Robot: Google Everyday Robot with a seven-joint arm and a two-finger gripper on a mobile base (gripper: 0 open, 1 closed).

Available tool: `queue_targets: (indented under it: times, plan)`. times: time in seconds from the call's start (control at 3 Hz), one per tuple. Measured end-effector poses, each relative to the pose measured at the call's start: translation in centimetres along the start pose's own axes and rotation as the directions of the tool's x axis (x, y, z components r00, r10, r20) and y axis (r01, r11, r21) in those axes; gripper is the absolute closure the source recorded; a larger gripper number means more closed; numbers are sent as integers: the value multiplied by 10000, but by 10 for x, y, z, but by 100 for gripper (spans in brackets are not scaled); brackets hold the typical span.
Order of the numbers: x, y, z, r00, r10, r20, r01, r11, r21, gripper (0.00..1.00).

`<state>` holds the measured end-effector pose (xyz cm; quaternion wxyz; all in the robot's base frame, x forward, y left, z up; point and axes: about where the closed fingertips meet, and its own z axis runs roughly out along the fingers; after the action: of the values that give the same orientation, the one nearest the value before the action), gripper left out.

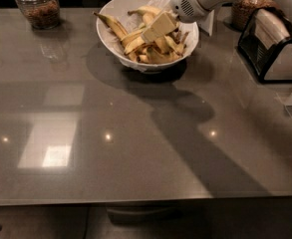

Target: Pick banana from white bowl

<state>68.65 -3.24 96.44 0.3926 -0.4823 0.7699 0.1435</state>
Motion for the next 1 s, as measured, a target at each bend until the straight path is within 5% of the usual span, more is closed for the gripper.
queue_targets:
  times: [1.0]
  plan:
    - [0,-11,13,9966,-735,-365,782,9859,1481,39]
